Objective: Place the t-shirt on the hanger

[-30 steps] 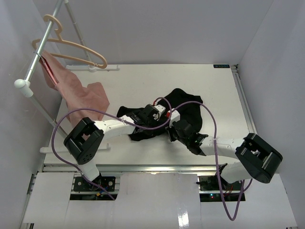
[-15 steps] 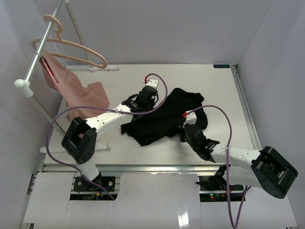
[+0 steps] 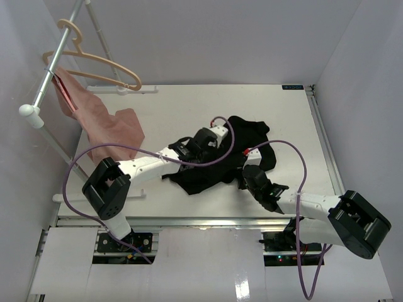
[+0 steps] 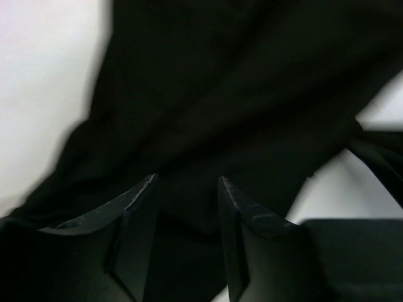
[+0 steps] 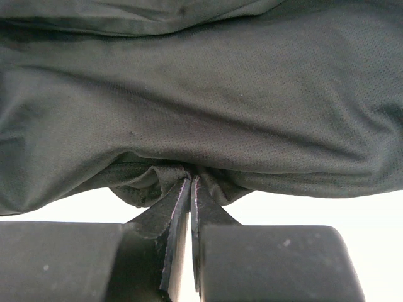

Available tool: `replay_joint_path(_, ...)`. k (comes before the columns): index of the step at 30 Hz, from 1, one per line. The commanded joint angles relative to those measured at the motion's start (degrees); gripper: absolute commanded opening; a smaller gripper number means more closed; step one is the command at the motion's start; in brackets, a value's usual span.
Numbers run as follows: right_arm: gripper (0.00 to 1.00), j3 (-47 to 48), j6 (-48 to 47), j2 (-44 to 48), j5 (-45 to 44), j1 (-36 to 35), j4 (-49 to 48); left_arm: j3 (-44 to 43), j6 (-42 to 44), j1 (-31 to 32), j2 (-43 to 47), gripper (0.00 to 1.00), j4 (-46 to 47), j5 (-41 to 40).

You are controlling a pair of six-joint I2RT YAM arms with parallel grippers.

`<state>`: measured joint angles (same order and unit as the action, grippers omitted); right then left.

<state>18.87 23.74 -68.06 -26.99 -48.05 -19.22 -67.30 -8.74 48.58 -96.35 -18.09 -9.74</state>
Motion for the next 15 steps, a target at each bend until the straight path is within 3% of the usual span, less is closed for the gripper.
replay_joint_path(1, 0.08, -0.07, 1.57, 3.61, -0.88, 0.15, -0.36, 2.96, 3.08, 1.43, 5.44, 0.55, -0.81, 3.49)
replay_joint_path(15, 0.08, -1.63, 1.14, 6.03, -1.19, 0.06, -0.74, 3.0, 6.7, 2.13, -0.45, 0.63, 2.83, 18.94)
